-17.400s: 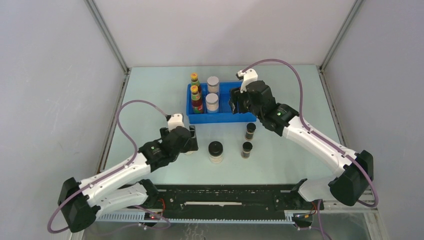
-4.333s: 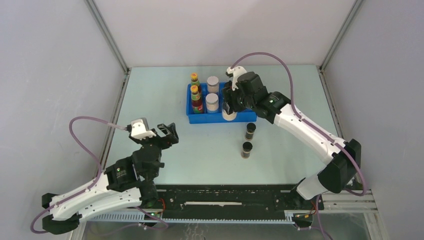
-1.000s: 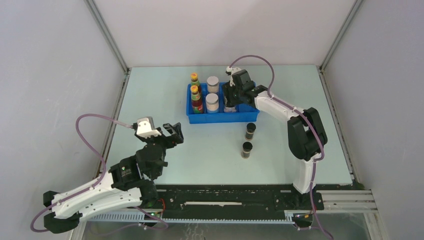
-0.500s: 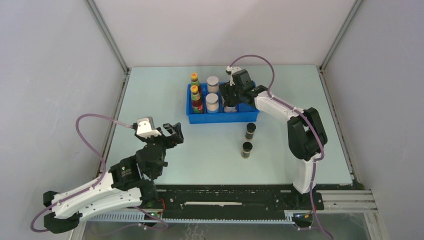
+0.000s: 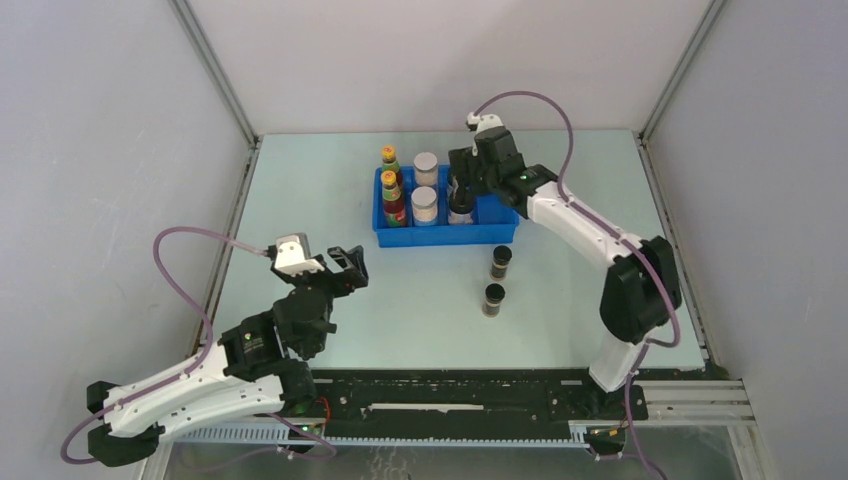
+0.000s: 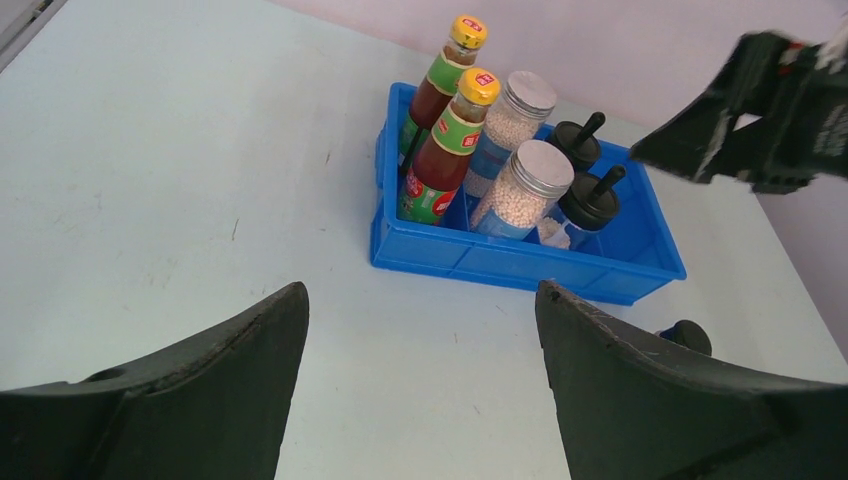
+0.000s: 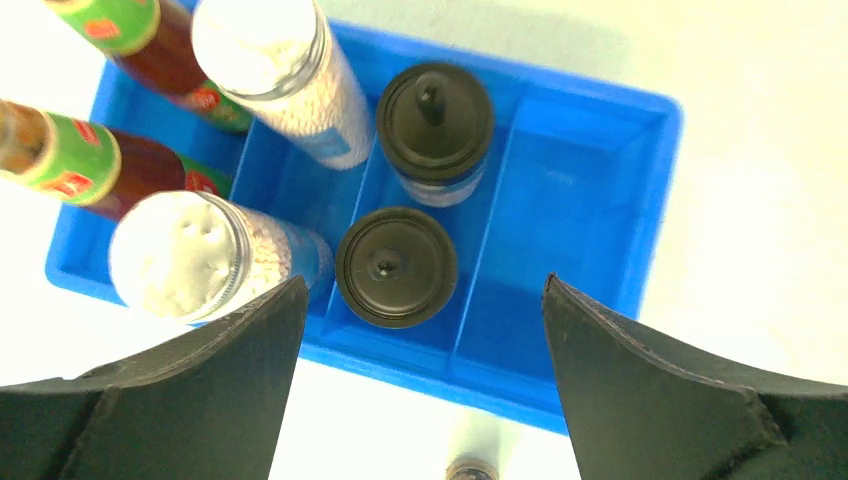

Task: Organize the condiment bottles
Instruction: Place the bottle in the storage box.

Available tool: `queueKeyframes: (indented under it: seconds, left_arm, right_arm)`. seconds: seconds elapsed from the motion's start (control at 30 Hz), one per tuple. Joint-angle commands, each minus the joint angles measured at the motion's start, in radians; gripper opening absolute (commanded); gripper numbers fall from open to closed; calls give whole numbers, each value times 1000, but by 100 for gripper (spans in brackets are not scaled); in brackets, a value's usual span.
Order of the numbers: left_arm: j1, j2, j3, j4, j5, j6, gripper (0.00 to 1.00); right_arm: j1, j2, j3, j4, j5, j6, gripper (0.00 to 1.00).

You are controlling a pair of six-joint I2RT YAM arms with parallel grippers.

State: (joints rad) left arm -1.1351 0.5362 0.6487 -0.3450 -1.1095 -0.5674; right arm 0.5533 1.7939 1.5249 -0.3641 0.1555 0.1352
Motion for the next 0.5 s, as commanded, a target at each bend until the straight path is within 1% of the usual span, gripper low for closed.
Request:
queueKeyframes:
  seconds: [0.0,0.17,0.3,0.47]
  left_arm:
    - [-5,-2,-11,29,10,4,88]
    - [-5,5,-12,45,31,4,88]
    - [-5,5,-12,59,42,13,88]
    - [-5,-6,-17,68,47,20,88]
  right_arm:
    - [40,-134,-7,-57,191,53,95]
    - [91,-211,-67,-158,346,134,95]
    - [123,-284,-176,-196,400,221,94]
    - [188,-396,-329,-197,474,319,94]
